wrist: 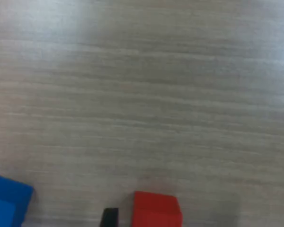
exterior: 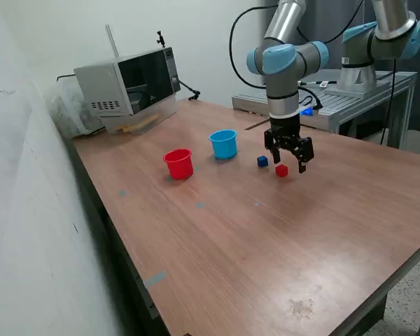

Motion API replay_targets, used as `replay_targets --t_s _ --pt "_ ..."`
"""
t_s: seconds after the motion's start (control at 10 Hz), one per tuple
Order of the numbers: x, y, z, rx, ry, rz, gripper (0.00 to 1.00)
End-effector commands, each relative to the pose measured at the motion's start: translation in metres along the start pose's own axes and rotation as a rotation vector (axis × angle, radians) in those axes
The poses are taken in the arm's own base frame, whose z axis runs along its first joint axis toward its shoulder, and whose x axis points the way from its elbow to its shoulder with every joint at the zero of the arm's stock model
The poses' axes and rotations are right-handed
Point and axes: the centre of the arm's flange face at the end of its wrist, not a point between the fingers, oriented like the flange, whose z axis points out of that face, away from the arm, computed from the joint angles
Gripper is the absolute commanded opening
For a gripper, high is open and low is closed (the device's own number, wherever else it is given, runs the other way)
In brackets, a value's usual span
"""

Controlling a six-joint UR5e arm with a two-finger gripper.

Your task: Place red objects in the red bin, and blue objects in the blue bin.

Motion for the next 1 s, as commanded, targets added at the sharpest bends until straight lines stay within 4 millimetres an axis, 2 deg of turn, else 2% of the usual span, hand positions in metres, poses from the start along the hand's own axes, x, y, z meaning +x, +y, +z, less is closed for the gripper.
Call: replay_targets --t_s 0.0,0.6,0.9 --pt "-0.002 0.003 0.008 0.010 0.000 0.003 1.00" --pt "-0.020 0.012 0.005 -0.001 0.001 0.029 1.00" --pt "-0.022 0.011 0.007 0.004 0.001 0.028 1.00"
